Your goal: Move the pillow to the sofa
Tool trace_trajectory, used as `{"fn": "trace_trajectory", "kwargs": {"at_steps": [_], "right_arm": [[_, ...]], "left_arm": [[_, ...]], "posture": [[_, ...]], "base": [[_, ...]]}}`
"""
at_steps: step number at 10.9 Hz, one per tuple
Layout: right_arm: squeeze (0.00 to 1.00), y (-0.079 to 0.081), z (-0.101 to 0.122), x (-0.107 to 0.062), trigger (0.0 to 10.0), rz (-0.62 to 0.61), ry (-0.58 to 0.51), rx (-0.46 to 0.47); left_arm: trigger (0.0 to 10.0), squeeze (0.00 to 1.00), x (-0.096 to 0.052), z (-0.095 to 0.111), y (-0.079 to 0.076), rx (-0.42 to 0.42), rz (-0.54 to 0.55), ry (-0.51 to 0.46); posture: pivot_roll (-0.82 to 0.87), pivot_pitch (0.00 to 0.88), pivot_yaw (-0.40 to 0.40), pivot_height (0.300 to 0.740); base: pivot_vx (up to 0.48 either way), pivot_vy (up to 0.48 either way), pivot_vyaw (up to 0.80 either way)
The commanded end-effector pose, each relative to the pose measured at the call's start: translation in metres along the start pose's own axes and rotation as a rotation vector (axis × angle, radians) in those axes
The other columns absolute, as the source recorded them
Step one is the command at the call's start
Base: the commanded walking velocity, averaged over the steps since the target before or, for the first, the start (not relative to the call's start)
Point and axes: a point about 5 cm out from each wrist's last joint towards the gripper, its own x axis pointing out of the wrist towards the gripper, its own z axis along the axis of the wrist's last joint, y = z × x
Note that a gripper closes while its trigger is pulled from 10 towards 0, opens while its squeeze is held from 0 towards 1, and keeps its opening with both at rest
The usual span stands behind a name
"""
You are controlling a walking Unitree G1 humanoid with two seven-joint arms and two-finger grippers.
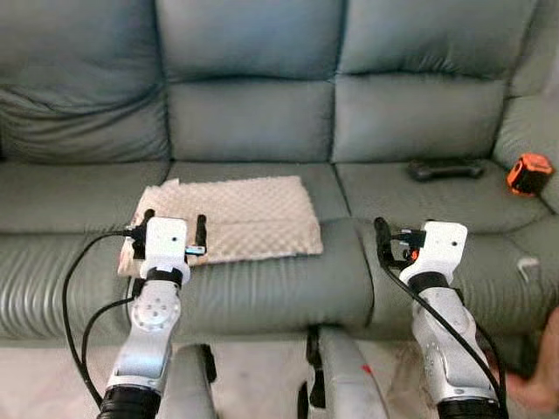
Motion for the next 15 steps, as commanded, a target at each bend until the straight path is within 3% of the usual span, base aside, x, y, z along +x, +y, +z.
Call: {"fn": "trace_trajectory", "kwargs": {"at_steps": [1,3,10,15], "right_arm": [[0.0,0.005,0.0,0.003,10.0,0.027,0.007,0.013],[0.0,0.015,0.011,0.006,10.0,0.083,-0.04,0.024],[0.0,0.022,0.016,0.013,10.0,0.116,-0.056,0.058],[0.0,0.029,0.019,0.011,10.0,0.173,-0.066,0.063]], "left_arm": [[10.0,0.0,0.002,0.001,0.004,0.009,0.003,0.004],[10.0,0.0,0.003,0.004,0.003,0.004,-0.003,0.0],[10.0,0.0,0.008,0.007,-0.001,0.015,-0.024,-0.015],[10.0,0.0,0.009,0.007,-0.004,0.006,-0.009,-0.013]], "posture": [[-0.09,0.0,-0.034,0.611],[-0.09,0.0,-0.03,0.631],[-0.09,0.0,-0.028,0.74],[-0.09,0.0,-0.032,0.74]], "base": [[0.0,0.0,0.0],[0.0,0.0,0.0],[0.0,0.0,0.0],[0.0,0.0,0.0]]}}
